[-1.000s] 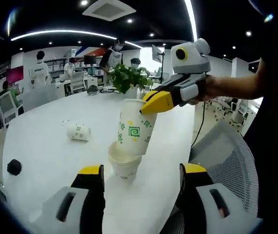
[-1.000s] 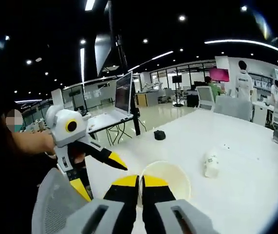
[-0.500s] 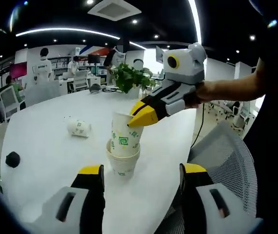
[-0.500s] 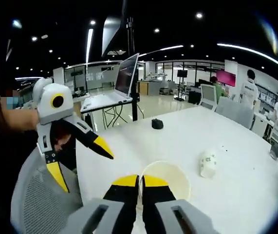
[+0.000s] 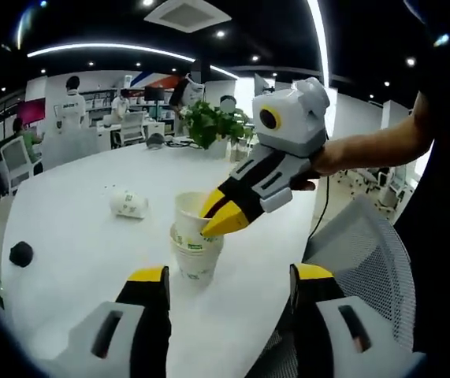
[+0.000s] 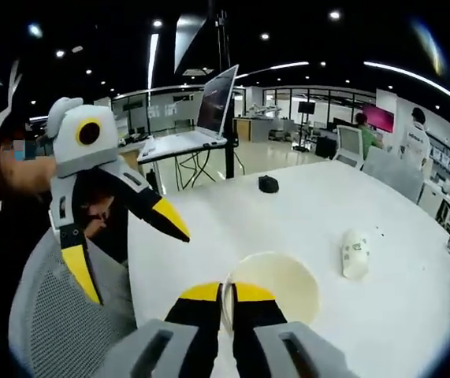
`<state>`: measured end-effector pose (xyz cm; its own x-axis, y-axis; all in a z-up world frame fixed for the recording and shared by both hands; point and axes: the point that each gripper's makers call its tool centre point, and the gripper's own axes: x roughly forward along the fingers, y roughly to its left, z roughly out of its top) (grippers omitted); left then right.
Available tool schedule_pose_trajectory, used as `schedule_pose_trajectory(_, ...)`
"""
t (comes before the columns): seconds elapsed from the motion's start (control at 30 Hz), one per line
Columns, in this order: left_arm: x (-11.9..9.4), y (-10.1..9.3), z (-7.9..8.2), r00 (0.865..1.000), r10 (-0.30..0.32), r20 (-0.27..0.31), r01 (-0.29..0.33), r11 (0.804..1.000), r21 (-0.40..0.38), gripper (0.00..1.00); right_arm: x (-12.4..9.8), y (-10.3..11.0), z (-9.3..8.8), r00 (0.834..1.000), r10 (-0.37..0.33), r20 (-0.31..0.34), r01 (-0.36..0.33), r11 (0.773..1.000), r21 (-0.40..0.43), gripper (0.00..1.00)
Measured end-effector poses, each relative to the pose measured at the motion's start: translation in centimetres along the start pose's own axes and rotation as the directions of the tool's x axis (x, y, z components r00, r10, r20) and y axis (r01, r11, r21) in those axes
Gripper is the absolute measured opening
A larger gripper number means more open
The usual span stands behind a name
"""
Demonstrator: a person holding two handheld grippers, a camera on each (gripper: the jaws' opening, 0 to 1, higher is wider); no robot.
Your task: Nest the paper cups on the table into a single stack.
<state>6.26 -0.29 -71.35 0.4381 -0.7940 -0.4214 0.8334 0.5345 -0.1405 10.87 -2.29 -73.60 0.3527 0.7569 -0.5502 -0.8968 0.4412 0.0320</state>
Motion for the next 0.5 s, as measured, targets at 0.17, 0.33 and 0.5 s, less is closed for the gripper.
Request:
schedule_pose_trajectory(0.17, 0.0, -0.1, -0.2, 1.000, 0.000, -0.005, 0.000, 1.000, -0.004, 0.60, 0.6, 0.0, -0.8, 1.000, 0.014, -0.013, -0.014, 1.000, 0.027, 0.02)
schedule_pose_trajectory(0.33, -0.1, -0.2, -0.5, 1.000, 0.002, -0.014, -0.002, 1.000, -0.010, 0.60, 1.2, 0.3, -1.6, 0.999, 0.029, -0.027, -0.028, 0.998, 0.054, 0.02)
schedule_pose_trajectory(0.5, -0.1, -0.2, -0.8, 1.000, 0.003, -0.020, -0.004, 1.000, -0.016, 0.60, 1.6, 0.5, -2.2, 0.999, 0.046, -0.028, -0.043, 0.995, 0.086, 0.03)
